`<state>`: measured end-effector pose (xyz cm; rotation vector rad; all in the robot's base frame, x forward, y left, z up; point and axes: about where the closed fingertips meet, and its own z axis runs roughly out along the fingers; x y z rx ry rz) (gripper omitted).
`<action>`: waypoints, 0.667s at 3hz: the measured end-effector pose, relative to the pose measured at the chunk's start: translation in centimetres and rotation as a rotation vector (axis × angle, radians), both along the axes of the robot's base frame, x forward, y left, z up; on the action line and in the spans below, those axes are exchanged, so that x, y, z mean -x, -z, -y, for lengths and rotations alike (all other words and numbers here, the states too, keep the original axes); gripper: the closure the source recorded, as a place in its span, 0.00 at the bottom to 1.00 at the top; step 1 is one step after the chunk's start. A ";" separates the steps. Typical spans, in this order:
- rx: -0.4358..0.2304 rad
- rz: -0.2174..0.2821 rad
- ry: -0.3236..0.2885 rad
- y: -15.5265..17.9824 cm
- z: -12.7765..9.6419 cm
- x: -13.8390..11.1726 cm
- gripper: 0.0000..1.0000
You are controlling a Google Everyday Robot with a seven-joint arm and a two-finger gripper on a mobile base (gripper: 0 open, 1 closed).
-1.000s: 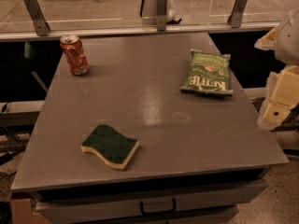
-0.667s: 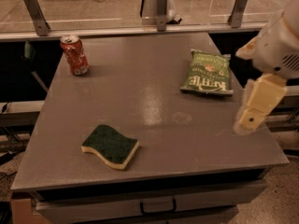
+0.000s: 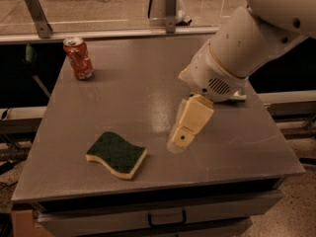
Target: Pick sponge
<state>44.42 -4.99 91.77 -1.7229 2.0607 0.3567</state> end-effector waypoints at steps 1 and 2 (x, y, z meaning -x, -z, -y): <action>-0.084 -0.029 -0.055 1.7 -5.6 1.0 0.00; -0.134 -0.074 -0.089 4.7 -9.4 2.7 0.00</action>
Offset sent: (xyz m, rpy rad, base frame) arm -0.0458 0.1340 -0.0901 0.1899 0.1416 0.1199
